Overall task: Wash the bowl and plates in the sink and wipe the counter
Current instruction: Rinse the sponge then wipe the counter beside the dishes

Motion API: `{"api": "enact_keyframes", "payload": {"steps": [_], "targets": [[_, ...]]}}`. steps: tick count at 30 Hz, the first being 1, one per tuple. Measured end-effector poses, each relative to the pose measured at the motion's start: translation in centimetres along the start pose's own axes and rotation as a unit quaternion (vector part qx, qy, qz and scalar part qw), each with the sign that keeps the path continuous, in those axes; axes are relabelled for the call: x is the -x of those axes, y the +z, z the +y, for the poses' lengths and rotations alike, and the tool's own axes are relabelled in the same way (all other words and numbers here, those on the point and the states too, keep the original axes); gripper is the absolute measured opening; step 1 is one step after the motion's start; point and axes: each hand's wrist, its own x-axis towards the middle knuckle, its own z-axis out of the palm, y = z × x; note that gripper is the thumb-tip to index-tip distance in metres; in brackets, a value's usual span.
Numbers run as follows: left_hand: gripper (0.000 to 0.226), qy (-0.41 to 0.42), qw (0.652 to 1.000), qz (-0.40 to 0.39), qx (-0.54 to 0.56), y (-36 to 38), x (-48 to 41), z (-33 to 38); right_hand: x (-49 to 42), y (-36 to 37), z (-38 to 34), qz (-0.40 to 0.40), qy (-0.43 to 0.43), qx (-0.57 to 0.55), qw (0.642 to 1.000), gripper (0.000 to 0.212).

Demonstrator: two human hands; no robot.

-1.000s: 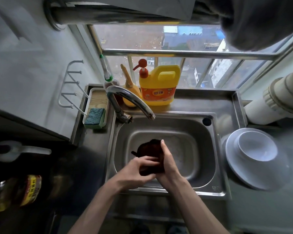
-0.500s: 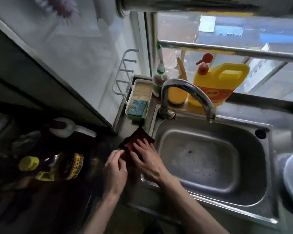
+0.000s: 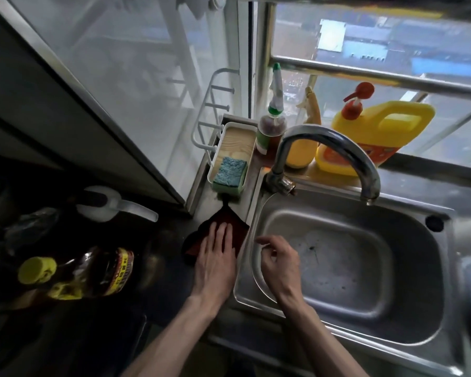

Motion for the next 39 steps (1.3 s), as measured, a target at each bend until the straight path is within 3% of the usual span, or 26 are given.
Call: {"api": "enact_keyframes", "payload": {"steps": [4, 11, 19, 28, 34, 39], "targets": [[0.066, 0.05, 0.998, -0.019, 0.027, 0.6, -1.4, -1.4, 0.0, -1.1, 1.3, -0.013, 0.021, 0.007, 1.0, 0.032], [0.076, 0.032, 0.999, -0.036, 0.016, -0.2, -7.4, -2.8, 0.0, -2.9, 3.0, -0.02, 0.061, 0.0, 0.998, 0.03], [0.071, -0.118, 0.992, 0.033, 0.042, 0.9, -4.4, 0.0, 0.8, -4.3, 4.7, -0.06, 0.097, -0.014, 0.993, 0.028], [0.068, -0.132, 0.991, 0.029, 0.021, 0.5, 4.2, -3.8, 1.5, -4.3, 4.2, -0.13, 0.104, -0.028, 0.986, 0.027], [0.073, -0.233, 0.971, 0.032, 0.036, -0.4, 0.4, -6.9, 1.6, -3.3, 3.6, -0.144, 0.081, -0.022, 0.986, 0.03], [0.072, -0.24, 0.968, 0.059, 0.033, -0.3, 1.5, -6.5, 1.7, -3.6, 3.7, -0.156, 0.081, -0.018, 0.984, 0.032]]}}
